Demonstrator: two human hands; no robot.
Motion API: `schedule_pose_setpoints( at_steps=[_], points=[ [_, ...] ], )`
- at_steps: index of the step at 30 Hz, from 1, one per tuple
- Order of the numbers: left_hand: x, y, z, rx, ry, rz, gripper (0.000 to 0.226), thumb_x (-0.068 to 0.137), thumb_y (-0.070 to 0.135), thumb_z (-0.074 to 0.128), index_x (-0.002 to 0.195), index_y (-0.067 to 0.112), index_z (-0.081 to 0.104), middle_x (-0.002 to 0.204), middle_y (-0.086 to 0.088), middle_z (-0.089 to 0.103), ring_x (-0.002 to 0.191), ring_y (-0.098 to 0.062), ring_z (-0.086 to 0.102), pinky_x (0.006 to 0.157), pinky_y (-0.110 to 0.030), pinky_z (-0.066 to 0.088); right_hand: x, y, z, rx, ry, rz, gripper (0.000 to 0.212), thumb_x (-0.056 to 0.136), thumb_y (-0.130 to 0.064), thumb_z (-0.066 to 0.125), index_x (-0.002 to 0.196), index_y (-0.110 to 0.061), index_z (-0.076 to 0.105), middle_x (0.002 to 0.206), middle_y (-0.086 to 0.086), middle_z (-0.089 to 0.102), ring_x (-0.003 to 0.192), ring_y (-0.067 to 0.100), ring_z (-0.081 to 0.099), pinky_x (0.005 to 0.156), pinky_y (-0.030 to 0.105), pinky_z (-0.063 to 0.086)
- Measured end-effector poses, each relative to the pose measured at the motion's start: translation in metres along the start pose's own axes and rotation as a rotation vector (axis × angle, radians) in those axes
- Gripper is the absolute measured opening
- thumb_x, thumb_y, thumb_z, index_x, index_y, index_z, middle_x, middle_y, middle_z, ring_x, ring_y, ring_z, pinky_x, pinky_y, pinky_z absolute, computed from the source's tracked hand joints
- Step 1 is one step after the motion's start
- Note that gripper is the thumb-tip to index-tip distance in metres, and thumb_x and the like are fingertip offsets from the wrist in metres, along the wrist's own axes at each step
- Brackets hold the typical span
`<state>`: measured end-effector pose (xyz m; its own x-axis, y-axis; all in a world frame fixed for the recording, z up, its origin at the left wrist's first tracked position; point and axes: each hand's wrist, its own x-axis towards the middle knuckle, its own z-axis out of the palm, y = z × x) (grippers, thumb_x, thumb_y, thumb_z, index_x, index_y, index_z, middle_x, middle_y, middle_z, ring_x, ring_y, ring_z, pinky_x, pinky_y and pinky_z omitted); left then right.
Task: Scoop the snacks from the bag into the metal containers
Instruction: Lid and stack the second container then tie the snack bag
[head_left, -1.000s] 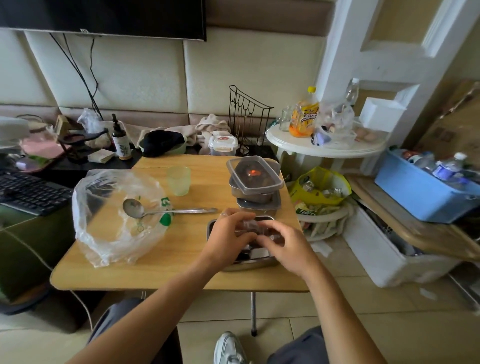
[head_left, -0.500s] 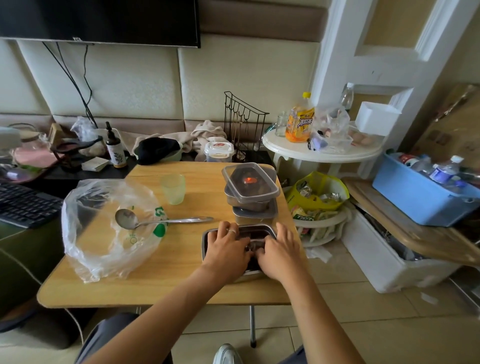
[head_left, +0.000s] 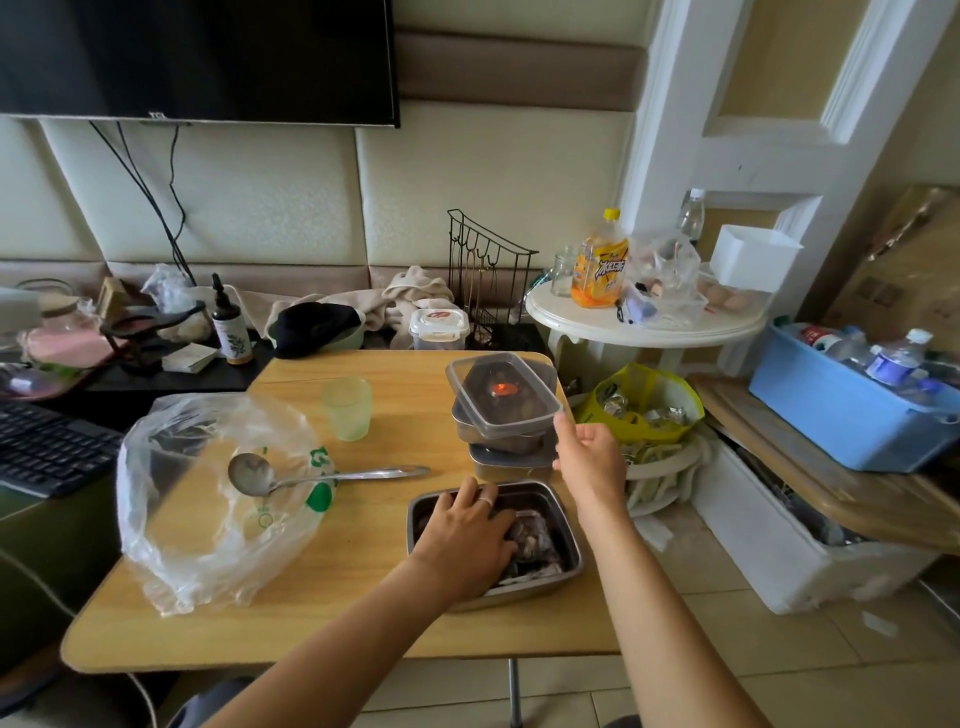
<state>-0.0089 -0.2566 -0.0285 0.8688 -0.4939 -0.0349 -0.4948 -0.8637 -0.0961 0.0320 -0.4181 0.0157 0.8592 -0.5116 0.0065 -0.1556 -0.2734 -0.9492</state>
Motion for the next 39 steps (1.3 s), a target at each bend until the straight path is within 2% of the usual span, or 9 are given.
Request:
schedule_pose_setpoints(
  at_steps=[3,8,13,17,21,25,31,34,39],
  points=[
    [0.0,-0.002,0.0,-0.021,-0.028,0.005,0.058,0.108,0.051,0.031,0.159,0.024,0.029,0.162,-0.014,0.025,0.146,-0.035,0.02,0.116,-0.05,0.028,0.018,-0.008,0.016,0.119,-0.051,0.209,0.048,0.094,-0.056,0.064,0.082,-0.01,0.065,0.075,0.005,0.066,0.06,0.02,0.06,0.056,0.037,0.048],
    [-0.003,-0.005,-0.001,-0.155,0.027,-0.008,0.062,0.108,0.051,0.032,0.163,0.027,0.02,0.159,-0.011,0.035,0.146,-0.031,0.025,0.117,-0.048,0.031,0.027,-0.01,0.03,0.209,0.005,0.229,0.037,0.093,-0.039,0.069,0.1,-0.004,0.072,0.088,0.01,0.07,0.073,0.025,0.061,0.062,0.035,0.046],
    [-0.011,-0.016,-0.002,-0.644,0.446,-0.115,0.038,0.103,0.016,0.05,0.141,0.018,0.054,0.124,-0.004,0.056,0.114,-0.02,0.05,0.102,-0.042,0.047,0.021,-0.021,0.01,0.265,0.155,0.11,0.028,0.101,-0.024,0.049,0.1,-0.004,0.068,0.087,0.012,0.073,0.079,0.03,0.071,0.07,0.039,0.053],
    [-0.014,-0.033,-0.01,-0.871,0.662,-0.296,0.061,0.094,-0.007,0.052,0.149,0.017,0.043,0.125,-0.002,0.048,0.107,-0.01,0.049,0.099,-0.039,0.053,0.016,-0.015,-0.019,0.479,0.052,0.142,0.019,0.105,-0.018,0.048,0.1,-0.009,0.064,0.075,0.005,0.071,0.052,0.014,0.068,0.066,0.033,0.05],
    [-0.021,-0.048,-0.025,-0.957,0.67,-0.219,0.092,0.091,0.011,0.076,0.162,0.028,0.019,0.155,-0.003,0.03,0.136,-0.016,0.04,0.118,-0.037,0.038,0.0,-0.014,-0.048,0.501,-0.138,0.122,0.019,0.106,-0.008,0.053,0.124,-0.013,0.053,0.083,0.014,0.071,0.062,0.022,0.067,0.062,0.038,0.054],
    [-0.043,-0.048,-0.044,-0.996,0.736,0.029,0.062,0.092,0.039,0.072,0.147,0.03,0.046,0.164,0.011,0.026,0.151,-0.01,0.029,0.118,-0.034,0.03,-0.026,-0.013,-0.067,0.305,-0.432,0.212,0.021,0.104,-0.008,0.058,0.124,-0.014,0.061,0.095,0.014,0.074,0.068,0.019,0.07,0.057,0.031,0.056],
    [-0.067,-0.043,-0.043,-0.937,0.788,-0.116,0.039,0.099,0.054,0.055,0.089,0.018,0.061,0.076,0.004,0.068,0.068,-0.012,0.066,0.063,-0.042,0.057,-0.043,-0.001,-0.079,0.474,-0.559,0.502,0.065,0.109,-0.052,0.038,0.117,0.006,0.066,0.075,0.013,0.068,0.052,0.019,0.063,0.036,0.02,0.042],
    [-0.068,-0.028,-0.036,-1.093,0.704,-0.363,0.034,0.102,0.045,0.055,0.085,0.015,0.057,0.065,-0.004,0.064,0.057,-0.023,0.065,0.057,-0.045,0.058,-0.051,0.006,-0.066,0.12,-0.356,0.302,0.074,0.104,-0.068,0.03,0.099,-0.004,0.066,0.062,0.003,0.057,0.045,0.016,0.049,0.038,0.024,0.034],
    [-0.058,-0.012,-0.031,-0.842,0.388,-0.67,0.035,0.105,0.045,0.039,0.104,0.012,0.05,0.09,-0.01,0.064,0.081,-0.034,0.066,0.07,-0.039,0.052,-0.06,0.028,-0.044,-0.685,-0.112,-0.063,0.06,0.101,-0.059,0.047,0.088,-0.006,0.072,0.088,0.011,0.072,0.085,0.031,0.067,0.074,0.039,0.057]
  ],
)
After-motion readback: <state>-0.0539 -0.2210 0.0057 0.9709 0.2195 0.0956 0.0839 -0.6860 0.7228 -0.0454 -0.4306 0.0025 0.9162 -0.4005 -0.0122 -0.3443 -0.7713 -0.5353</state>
